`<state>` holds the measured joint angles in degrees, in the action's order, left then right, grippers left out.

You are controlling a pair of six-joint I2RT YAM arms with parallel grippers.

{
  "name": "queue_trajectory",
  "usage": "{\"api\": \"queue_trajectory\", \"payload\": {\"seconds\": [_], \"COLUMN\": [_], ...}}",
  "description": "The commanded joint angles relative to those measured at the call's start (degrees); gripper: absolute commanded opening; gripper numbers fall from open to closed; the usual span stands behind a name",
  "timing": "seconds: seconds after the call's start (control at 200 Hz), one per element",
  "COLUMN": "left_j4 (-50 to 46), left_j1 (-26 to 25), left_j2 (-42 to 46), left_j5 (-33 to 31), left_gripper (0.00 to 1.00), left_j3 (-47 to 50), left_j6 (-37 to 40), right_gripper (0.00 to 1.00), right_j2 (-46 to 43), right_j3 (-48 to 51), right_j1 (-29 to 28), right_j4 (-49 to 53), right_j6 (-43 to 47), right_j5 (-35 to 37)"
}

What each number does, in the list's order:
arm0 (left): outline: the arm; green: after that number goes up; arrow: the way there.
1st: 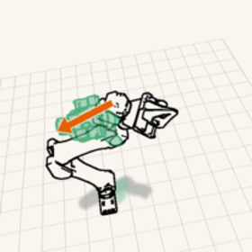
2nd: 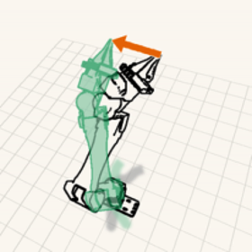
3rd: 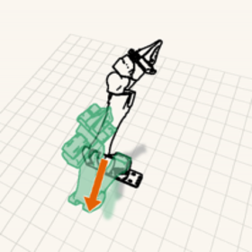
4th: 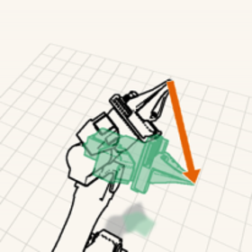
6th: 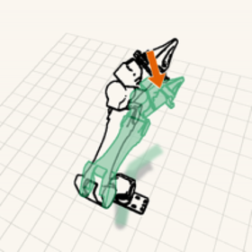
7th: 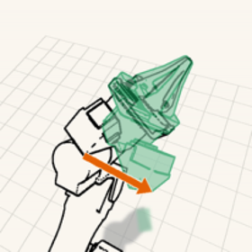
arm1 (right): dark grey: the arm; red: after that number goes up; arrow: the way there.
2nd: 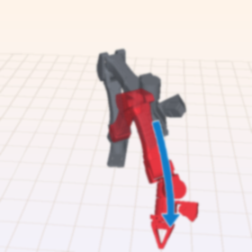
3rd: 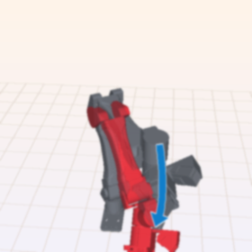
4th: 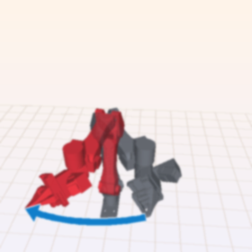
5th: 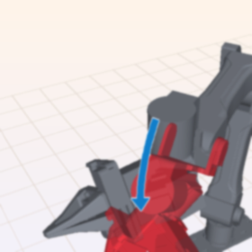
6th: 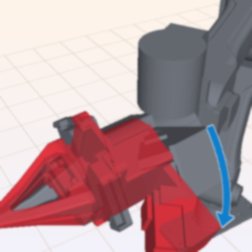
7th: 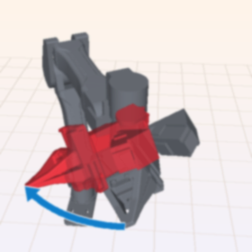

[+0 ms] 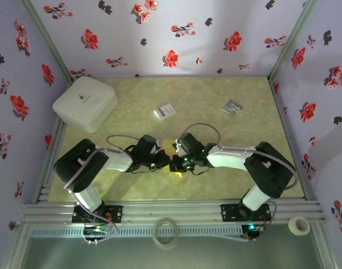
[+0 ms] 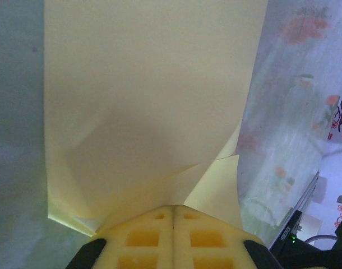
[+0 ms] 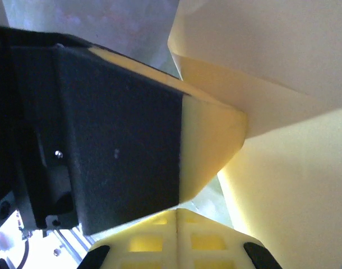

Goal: Fold a paper plane with a square sheet of paper (pick it up from the middle)
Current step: Third fold the triangle at the center of the table.

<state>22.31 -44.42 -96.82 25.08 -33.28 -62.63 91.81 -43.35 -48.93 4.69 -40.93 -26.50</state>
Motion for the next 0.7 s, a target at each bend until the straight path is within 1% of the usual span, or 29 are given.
{"api": "queue_trajectory", "payload": {"seconds": [0.0, 0.255, 0.695], "left_j4": [-2.27, -2.18, -2.27], "left_j1": [-0.23, -0.22, -0.25], "left_j2": [-1.53, -1.72, -2.15], "left_j5": [-1.42, -1.28, -1.35], "left_gripper": [0.0, 0.0, 0.0], "left_j3": [-0.4, -0.52, -0.44], "left_j6": [1.63, 1.63, 1.44], "right_gripper": [0.04, 0.04, 0.06], "right_j2": [2.03, 3.36, 0.81], "right_j3": [-1.76, 0.44, 4.98], "right_j1": [-0.35, -0.29, -0.19], "right_j4": [2.71, 2.94, -0.15], "right_j6": [1.61, 1.99, 0.08], "right_j5": [1.91, 1.85, 0.49]}}
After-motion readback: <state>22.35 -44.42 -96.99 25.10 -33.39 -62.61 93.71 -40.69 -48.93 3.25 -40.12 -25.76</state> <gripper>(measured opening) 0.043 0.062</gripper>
